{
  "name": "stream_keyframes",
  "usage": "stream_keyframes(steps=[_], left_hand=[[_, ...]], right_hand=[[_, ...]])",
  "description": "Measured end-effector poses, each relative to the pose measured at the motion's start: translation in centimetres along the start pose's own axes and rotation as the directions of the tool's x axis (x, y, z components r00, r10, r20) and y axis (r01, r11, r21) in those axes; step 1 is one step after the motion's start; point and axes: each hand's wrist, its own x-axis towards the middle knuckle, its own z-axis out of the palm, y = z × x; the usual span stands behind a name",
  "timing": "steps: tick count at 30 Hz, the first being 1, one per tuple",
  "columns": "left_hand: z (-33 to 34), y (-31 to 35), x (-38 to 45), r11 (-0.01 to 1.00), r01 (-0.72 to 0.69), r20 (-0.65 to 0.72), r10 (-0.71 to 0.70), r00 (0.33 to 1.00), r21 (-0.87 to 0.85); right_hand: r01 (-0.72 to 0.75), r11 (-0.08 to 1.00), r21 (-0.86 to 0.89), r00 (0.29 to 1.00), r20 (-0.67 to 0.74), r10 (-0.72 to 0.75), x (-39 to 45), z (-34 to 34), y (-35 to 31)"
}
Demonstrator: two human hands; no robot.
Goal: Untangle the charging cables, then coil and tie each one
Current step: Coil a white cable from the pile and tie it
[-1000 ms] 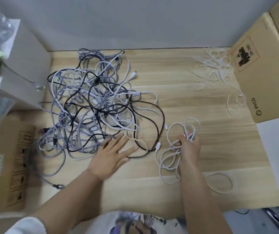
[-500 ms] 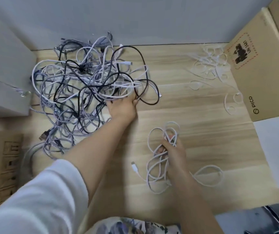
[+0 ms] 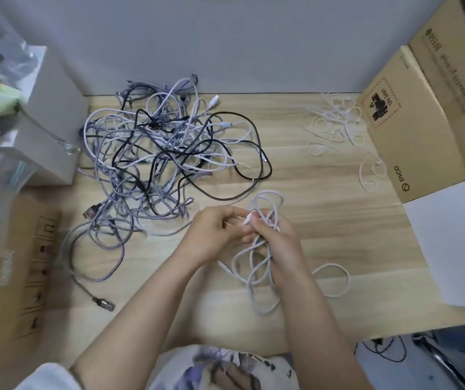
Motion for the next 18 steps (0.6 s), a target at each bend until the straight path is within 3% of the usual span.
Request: stream_keyframes(steps=[3,8,11,13,15,18], left_hand=[[-0.2,-0.7,-0.4,1.0,0.02,-0.157,-0.02,0.987,-0.003],[-1.2,1.0,-2.3,0.976,-0.039,-0.262,-0.019,0.965,-0.215],[-2.1,2.2,-3.7,0.932,-0.117,-0.265,0.024,0.964,-0.343],[-2.4,3.0,-4.7,0.909,-0.148,-0.242,0.054,0.969,-0.389],[-2.4,3.9,-5.4,0.883,-0.164,-0.211,0.076,0.974,-0.439],[-1.8,5.1,-5.9,0.824,-0.182,-0.165,0.11,0.98,-0.536]], right_hand=[[0.042,0.998,-0.048,0.999,0.033,-0.041,-0.3,0.2,-0.3],[0.13,0.988,-0.087,0.964,-0.221,-0.146,-0.2,-1.6,-0.4],[0.072,0.952,-0.298,0.93,-0.325,-0.172,0.3,-3.6,-0.3],[0.077,0.886,-0.457,0.89,-0.368,-0.268,0.0,-3.9,-0.7],[0.204,0.83,-0.52,0.86,-0.309,-0.405,-1.2,-3.2,-1.9],[0.46,0.78,-0.424,0.87,0.039,-0.492,-3.3,-0.9,-4.1]])
